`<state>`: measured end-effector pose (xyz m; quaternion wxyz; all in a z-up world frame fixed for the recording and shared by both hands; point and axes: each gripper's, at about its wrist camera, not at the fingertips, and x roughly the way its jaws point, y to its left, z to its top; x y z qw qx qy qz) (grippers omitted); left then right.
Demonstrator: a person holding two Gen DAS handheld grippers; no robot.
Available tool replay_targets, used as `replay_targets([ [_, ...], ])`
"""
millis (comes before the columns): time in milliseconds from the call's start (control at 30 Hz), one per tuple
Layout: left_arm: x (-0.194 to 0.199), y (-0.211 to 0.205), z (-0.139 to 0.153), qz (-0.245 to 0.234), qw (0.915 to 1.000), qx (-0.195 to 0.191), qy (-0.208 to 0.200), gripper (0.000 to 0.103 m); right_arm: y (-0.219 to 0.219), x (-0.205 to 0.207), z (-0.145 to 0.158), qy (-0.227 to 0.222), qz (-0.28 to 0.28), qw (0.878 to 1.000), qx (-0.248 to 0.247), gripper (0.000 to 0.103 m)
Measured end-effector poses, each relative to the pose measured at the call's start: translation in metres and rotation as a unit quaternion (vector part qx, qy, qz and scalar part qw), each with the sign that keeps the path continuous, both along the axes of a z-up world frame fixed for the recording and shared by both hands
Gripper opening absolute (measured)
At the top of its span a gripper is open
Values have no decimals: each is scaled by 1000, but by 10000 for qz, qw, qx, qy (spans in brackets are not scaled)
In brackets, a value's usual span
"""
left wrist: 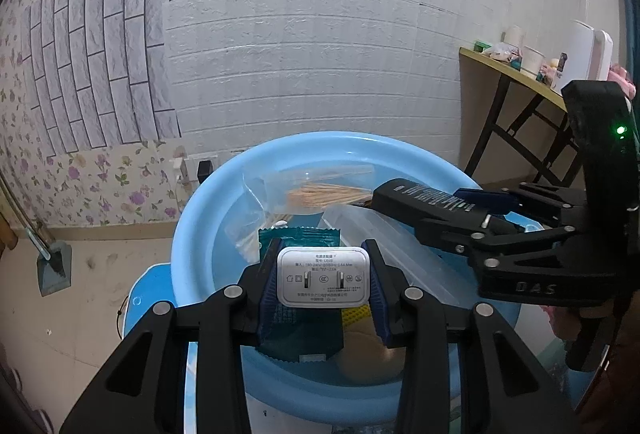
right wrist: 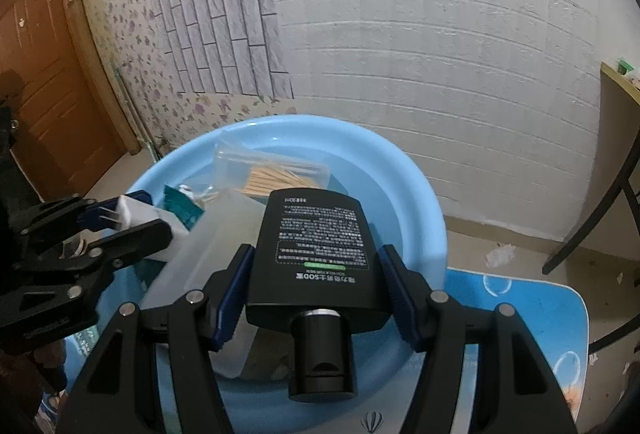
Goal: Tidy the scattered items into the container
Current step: 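Lower both items into the basin and open both grippers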
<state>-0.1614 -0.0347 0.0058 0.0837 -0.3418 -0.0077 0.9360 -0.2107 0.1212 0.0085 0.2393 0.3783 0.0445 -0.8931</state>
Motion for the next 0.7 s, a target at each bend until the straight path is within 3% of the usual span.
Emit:
replay_targets([
  [467, 8, 0, -10, 32, 9999, 84, -90, 42, -13, -7, -5, 101, -155, 9991, 370, 62],
  [700, 10, -6, -12, 67, 9997, 200, -92, 58, -9, -5, -2, -20, -169, 9993, 327, 62],
])
